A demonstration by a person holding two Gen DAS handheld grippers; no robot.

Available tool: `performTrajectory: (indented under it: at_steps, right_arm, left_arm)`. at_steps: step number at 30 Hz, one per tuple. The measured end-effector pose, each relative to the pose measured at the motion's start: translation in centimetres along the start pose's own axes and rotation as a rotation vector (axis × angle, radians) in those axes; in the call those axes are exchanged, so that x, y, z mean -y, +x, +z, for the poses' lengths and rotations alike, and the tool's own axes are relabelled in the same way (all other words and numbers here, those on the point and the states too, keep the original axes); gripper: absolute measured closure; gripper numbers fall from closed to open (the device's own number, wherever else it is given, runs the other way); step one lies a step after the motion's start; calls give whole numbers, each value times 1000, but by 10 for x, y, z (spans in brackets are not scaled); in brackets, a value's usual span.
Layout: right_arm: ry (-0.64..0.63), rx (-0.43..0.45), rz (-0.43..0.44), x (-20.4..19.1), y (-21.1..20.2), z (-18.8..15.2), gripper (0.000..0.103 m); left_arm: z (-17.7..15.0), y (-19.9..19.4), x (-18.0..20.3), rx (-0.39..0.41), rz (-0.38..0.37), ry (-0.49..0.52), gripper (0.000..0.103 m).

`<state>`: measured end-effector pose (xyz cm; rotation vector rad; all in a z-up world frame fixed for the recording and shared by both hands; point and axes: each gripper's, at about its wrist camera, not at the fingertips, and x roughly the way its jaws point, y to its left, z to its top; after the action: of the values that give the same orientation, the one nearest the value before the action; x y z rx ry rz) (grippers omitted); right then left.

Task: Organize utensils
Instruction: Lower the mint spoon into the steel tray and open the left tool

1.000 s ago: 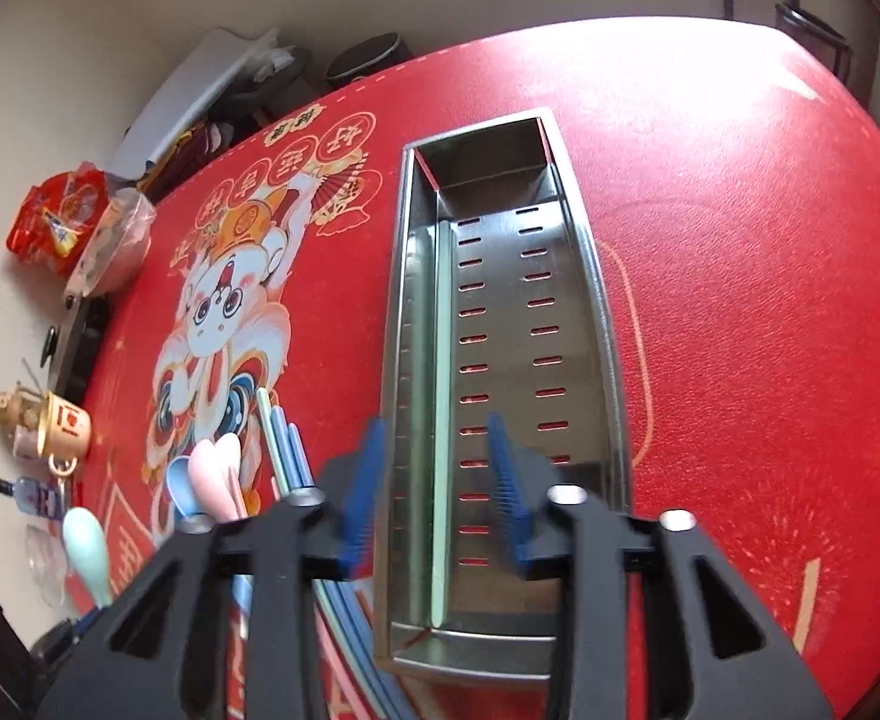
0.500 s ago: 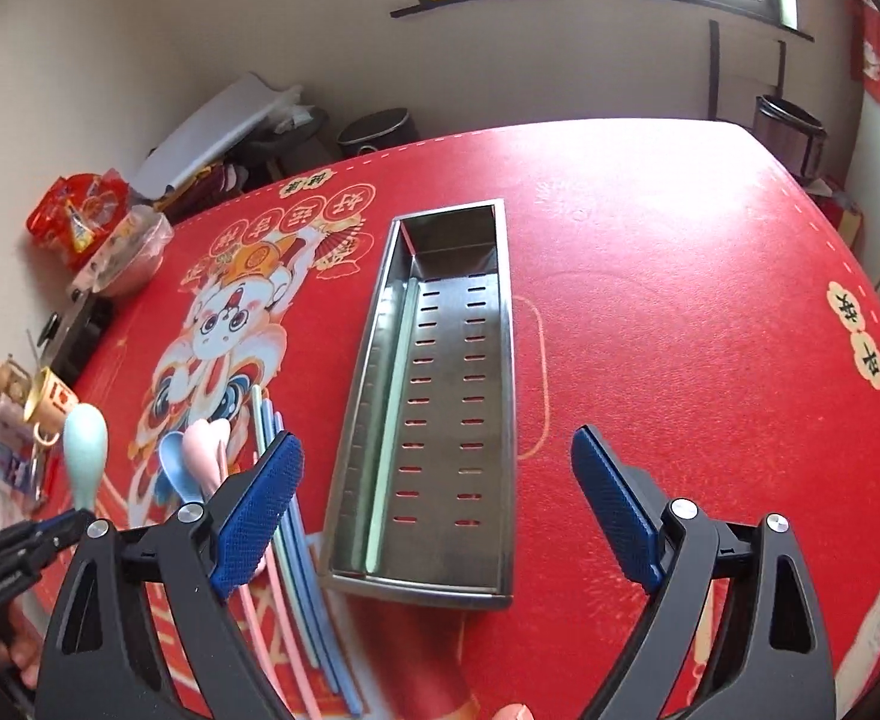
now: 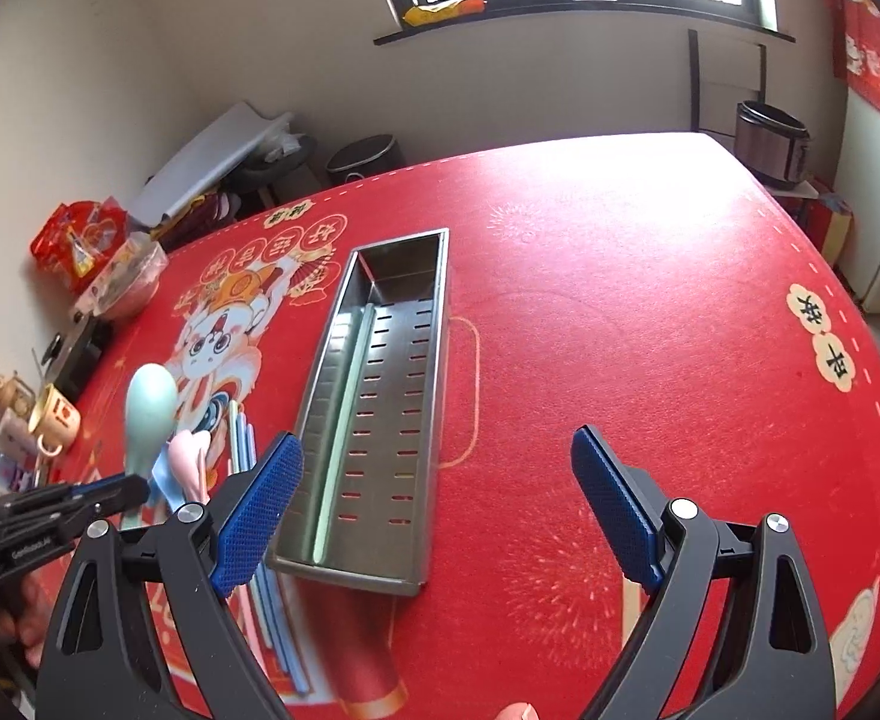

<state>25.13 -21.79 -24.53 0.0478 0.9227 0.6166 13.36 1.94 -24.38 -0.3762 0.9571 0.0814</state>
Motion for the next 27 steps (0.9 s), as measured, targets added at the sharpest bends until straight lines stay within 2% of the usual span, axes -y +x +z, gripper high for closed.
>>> performTrajectory:
  at_steps: [9, 17, 22, 25, 27]
  right_arm:
    - [-13, -13, -2, 31, -5, 4, 15]
    - [9, -25, 0, 65, -11, 3, 15]
    - [25, -22, 3, 75, -12, 3, 15]
    - [20, -6, 19, 72, -10, 1, 15]
    - [19, 0, 48, 65, -8, 0, 15]
  left_arm:
    - [38, 57, 58, -37, -47, 2, 97]
    - [50, 106, 73, -100, -27, -36, 97]
    - [51, 107, 68, -84, 16, -42, 97]
    - [48, 91, 60, -47, 35, -43, 95]
    - [43, 76, 50, -21, 62, -49, 90]
